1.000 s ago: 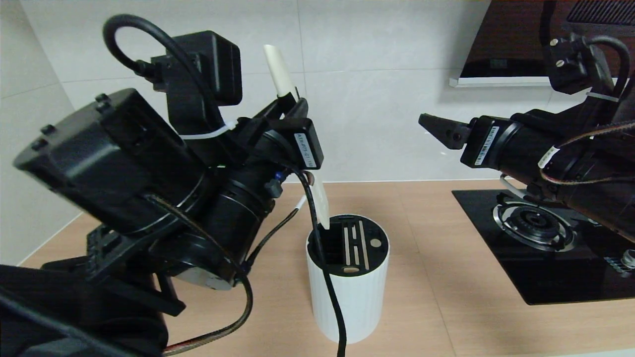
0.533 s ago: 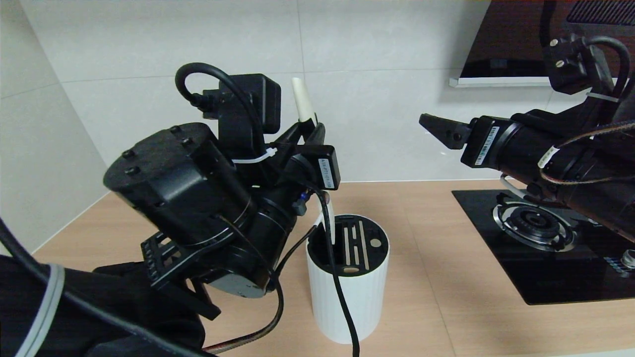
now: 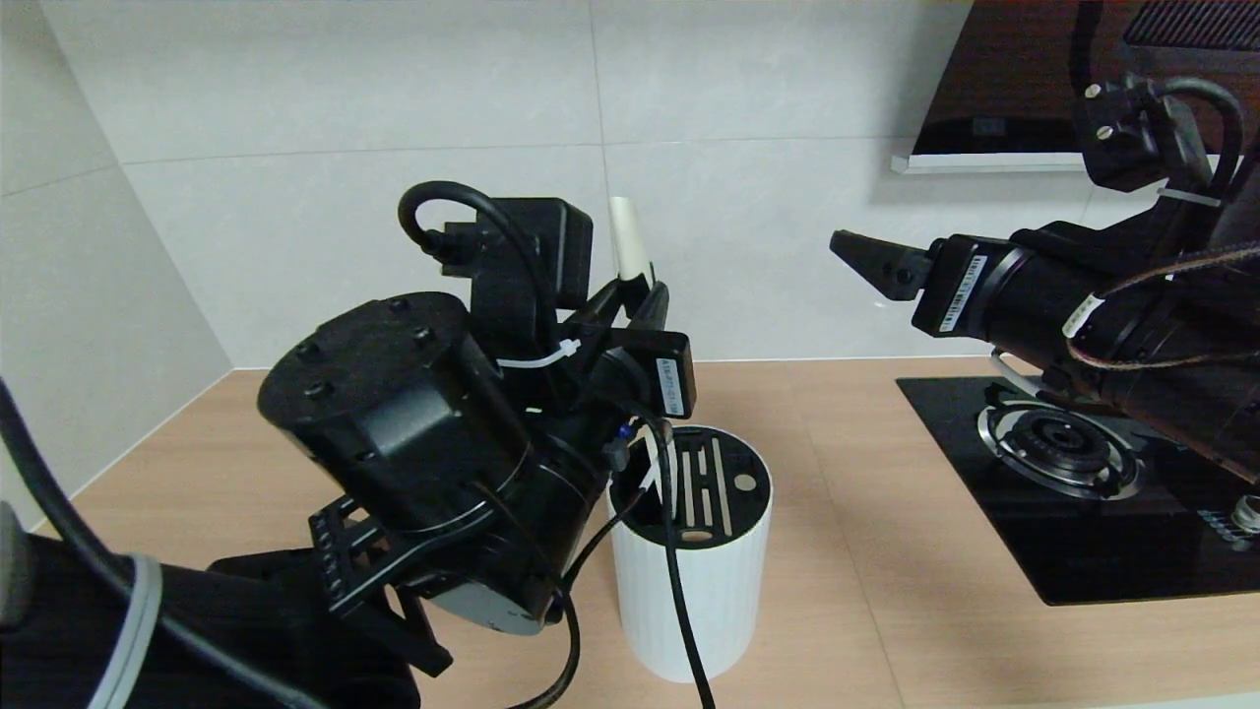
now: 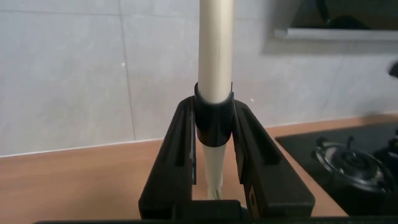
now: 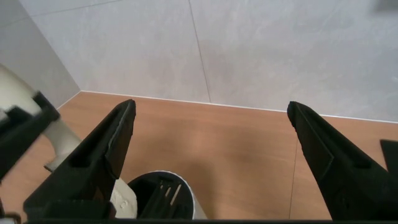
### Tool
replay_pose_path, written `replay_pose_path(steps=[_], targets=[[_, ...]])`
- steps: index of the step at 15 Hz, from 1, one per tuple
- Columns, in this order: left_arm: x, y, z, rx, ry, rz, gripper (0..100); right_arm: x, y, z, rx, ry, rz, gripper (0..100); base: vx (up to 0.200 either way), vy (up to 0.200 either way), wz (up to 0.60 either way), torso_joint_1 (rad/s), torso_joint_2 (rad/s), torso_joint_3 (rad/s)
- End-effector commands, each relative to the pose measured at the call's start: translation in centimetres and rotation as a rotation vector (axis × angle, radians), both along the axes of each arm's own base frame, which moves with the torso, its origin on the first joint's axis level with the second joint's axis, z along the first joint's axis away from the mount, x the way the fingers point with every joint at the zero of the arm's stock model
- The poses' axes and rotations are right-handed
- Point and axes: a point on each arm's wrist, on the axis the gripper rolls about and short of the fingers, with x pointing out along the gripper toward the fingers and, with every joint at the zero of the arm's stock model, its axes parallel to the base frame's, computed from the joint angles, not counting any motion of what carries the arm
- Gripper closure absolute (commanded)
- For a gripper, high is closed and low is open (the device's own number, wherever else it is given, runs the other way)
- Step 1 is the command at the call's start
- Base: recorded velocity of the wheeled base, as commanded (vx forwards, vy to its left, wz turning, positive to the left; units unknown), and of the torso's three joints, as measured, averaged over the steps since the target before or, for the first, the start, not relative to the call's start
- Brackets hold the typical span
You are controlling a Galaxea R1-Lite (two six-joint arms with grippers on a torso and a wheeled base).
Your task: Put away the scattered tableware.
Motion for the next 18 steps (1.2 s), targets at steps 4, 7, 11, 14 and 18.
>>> replay_pose_path(steps=[4,7,11,14,18], targets=[[0.1,-0.8,-2.0,0.018,0.051,-0.018,100,0.2,0.2,-0.2,-0.004,0.006,0.0,0,0.0,0.0,0.0,0.0,0.0,0.0],[0.3,-1.1,-3.9,0.034,0.1,-0.025,100,0.3,0.0,-0.2,-0.005,0.006,-0.005,0,0.0,0.0,0.0,0.0,0.0,0.0],[0.6,-1.4,-5.9,0.054,0.152,-0.027,100,0.3,0.0,-0.2,-0.006,0.008,-0.005,0,0.0,0.0,0.0,0.0,0.0,0.0],[0.4,-1.2,-6.6,0.072,0.169,-0.03,100,0.3,0.1,-0.3,-0.01,0.013,-0.005,0,0.0,0.0,0.0,0.0,0.0,0.0],[0.6,-1.5,-8.3,0.116,0.208,-0.029,100,0.4,0.1,-0.4,-0.012,0.015,-0.005,0,0.0,0.0,0.0,0.0,0.0,0.0]])
